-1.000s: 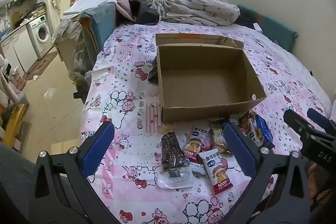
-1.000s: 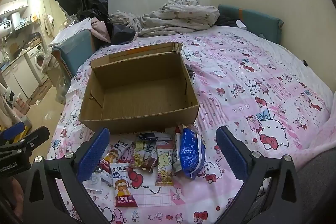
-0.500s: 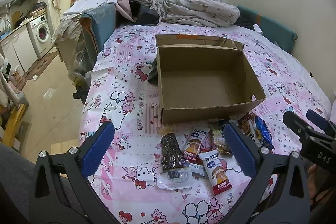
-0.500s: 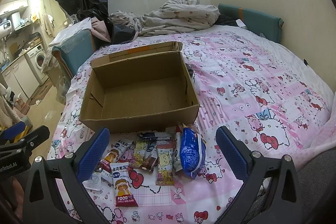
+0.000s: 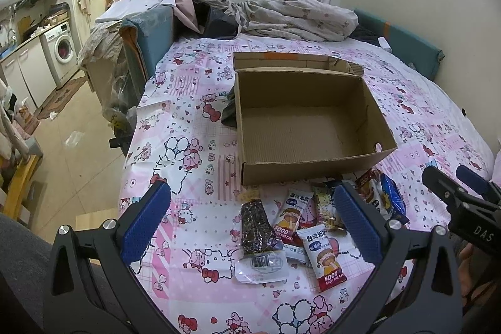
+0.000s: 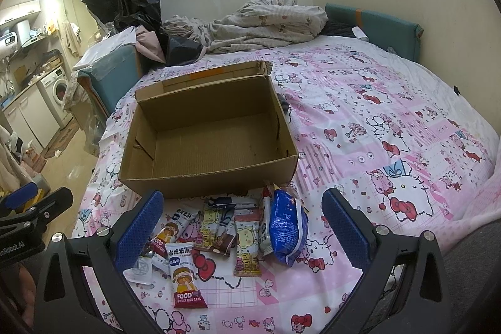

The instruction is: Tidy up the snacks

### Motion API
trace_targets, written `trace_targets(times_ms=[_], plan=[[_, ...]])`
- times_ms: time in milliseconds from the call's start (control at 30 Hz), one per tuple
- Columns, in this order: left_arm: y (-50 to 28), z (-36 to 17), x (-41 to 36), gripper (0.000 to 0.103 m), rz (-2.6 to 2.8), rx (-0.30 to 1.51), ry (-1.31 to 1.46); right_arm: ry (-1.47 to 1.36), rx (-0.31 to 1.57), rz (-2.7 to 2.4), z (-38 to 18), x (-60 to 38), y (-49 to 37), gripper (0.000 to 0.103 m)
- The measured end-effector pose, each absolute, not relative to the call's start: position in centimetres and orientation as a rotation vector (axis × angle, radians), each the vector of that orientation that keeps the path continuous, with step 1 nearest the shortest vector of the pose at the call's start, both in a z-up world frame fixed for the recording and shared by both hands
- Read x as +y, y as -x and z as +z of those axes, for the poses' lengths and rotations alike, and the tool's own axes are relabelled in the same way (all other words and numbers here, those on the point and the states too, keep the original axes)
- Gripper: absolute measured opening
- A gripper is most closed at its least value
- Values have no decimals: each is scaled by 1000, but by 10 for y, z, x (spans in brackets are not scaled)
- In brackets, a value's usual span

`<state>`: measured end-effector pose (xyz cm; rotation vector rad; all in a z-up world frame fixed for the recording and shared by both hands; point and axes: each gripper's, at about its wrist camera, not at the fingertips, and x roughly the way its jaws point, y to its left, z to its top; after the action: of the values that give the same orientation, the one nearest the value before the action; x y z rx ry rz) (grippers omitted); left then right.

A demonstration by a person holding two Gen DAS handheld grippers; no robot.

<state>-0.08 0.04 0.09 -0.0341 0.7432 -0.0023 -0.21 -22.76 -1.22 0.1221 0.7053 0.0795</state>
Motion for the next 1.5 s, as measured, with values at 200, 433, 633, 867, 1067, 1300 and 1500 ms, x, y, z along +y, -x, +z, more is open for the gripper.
trace_targets(times_ms=[200,433,633,867,1067,1300,1500], plan=[[2,1,0,103,-7,739,31,-123,708,84,-12,-227,2,103],[2,2,0,103,-6,738,31,-130,710,85,-13,-228,1,103],[2,2,0,103,-7,739,31,-127,709,85,-13,-228,1,103],[1,2,0,103,-3,739,32,-129,710,86,-13,-228,1,103],[1,5,2,103,3,738,42,-130,709,86,-13,-228,1,103],[2,6,2,103,14,728,30,-131,706,88,-12,-228,0,103],[2,9,4,103,17,714,39,-160,724,102,-9,-230,-2,103]])
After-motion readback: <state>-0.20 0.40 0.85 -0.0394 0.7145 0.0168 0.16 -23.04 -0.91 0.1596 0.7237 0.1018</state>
